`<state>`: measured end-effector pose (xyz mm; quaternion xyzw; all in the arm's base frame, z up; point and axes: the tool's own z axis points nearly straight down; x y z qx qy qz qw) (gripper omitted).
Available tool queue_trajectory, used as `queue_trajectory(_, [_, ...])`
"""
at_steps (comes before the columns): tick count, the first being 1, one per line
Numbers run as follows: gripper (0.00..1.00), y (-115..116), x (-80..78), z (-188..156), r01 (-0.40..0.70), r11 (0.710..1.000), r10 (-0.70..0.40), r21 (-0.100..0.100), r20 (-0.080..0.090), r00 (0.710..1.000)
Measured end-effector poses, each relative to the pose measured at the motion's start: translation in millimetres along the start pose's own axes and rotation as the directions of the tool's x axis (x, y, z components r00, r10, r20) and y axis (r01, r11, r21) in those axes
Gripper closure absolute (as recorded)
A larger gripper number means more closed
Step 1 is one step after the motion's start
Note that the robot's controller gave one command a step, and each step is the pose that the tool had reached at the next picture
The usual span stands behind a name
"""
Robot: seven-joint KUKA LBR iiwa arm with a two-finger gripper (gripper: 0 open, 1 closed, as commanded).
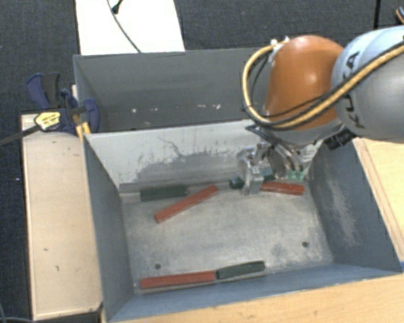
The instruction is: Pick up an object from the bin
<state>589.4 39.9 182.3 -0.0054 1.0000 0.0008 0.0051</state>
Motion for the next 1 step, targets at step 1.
queue_trajectory(1, [1.0, -16.0, 9.9, -55.0, -0.029, 1.0, 0.029, 0.001, -0.001, 1.0])
